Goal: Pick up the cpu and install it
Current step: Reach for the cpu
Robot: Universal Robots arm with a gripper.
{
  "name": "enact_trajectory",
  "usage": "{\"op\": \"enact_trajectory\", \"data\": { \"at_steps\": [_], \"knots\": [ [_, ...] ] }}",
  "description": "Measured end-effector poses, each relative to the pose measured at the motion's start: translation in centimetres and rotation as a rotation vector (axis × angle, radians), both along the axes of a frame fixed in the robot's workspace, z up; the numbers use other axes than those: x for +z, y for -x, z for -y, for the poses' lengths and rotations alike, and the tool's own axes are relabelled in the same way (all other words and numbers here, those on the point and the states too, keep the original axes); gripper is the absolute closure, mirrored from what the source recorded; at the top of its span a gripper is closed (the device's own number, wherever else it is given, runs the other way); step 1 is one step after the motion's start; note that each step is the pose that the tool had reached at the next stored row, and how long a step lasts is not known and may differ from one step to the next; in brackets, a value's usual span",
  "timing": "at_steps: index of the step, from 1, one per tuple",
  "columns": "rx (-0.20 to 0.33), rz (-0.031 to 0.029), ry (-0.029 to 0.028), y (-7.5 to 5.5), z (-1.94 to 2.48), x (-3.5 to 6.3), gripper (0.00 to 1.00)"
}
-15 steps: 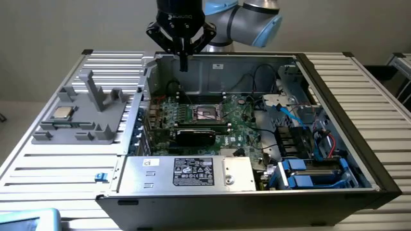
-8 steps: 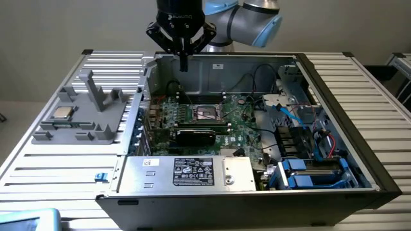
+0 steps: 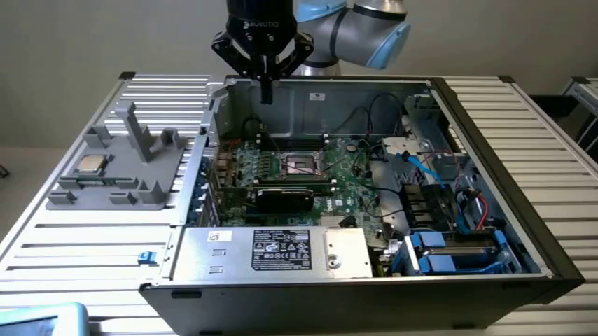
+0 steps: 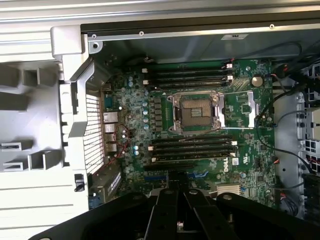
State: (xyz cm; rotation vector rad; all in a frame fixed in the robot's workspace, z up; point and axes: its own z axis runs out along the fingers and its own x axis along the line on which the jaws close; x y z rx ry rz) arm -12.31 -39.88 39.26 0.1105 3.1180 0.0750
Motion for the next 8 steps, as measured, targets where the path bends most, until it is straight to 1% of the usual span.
{"op": "enact_trajectory", "data": {
  "at_steps": [4, 8],
  "knots": [
    [0.000, -0.0001, 0.0000, 0.7, 0.00, 0.00, 0.89],
    [0.000, 0.0000, 0.0000, 1.8, -0.01, 0.00, 0.89]
  ]
}}
